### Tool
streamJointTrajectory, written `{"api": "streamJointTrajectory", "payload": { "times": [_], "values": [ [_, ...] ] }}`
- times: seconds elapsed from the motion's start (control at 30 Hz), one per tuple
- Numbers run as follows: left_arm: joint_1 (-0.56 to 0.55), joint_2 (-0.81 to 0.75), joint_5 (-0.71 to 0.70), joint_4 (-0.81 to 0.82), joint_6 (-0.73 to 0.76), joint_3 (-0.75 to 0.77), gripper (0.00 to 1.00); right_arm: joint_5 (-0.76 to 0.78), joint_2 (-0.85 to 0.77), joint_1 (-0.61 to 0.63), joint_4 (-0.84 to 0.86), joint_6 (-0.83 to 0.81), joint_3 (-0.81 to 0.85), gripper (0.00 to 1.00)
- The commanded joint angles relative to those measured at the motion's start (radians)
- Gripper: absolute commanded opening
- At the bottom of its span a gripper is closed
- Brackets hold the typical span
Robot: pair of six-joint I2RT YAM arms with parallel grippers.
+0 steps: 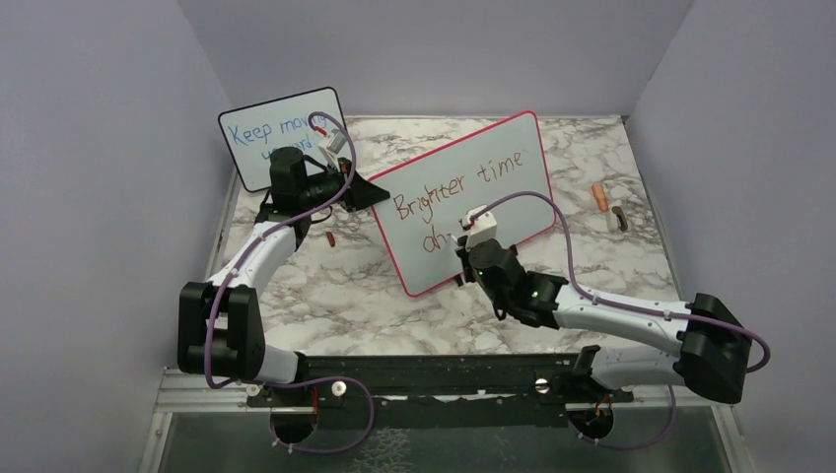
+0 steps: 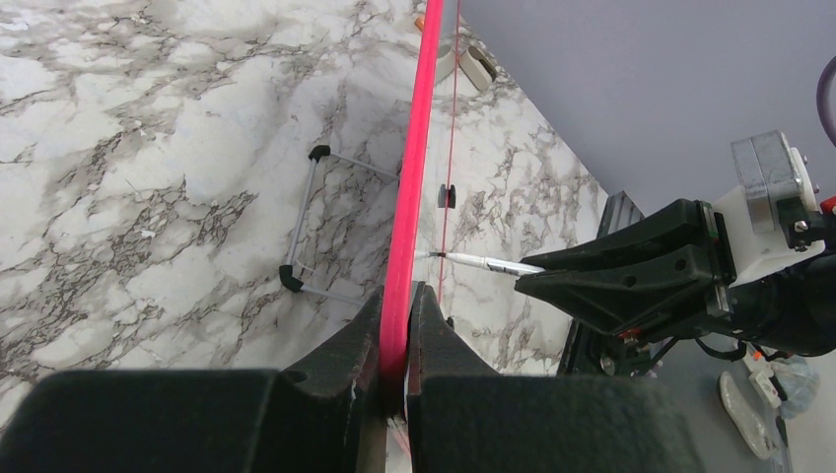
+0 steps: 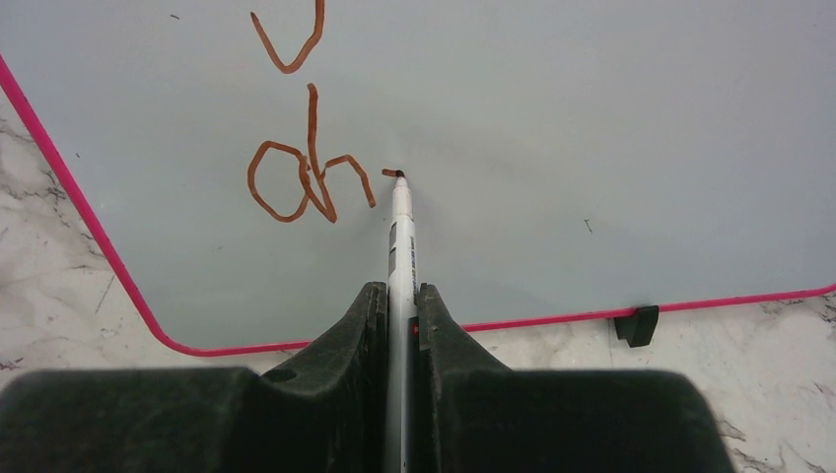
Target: Write a sentence on the whiteboard
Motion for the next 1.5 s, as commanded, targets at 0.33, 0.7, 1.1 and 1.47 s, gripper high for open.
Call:
{"api": "streamJointTrajectory", "payload": {
  "times": [0.33, 0.7, 1.1, 1.47],
  "values": [
    [-0.003, 0.034, -0.119, -0.087, 0.084, -0.011, 0.00, 0.055, -0.012, -0.027, 0.027, -0.034, -0.014, 0.01],
    [-0.002, 0.035, -0.116, -0.087, 0.085, -0.011, 0.00, 0.034, -0.003, -0.034, 0.077, -0.069, 0.005, 0.01],
    [-0.004, 0.036, -0.118, -0.088, 0.084, -0.010, 0.00, -0.070, 0.004, -0.034, 0.092, -0.095, 0.024, 0.01],
    [-0.003, 0.035, -0.119, -0.088, 0.086, -0.010, 0.00, -0.123, 0.000, -0.034, 0.033, -0.087, 0.026, 0.01]
  ]
}}
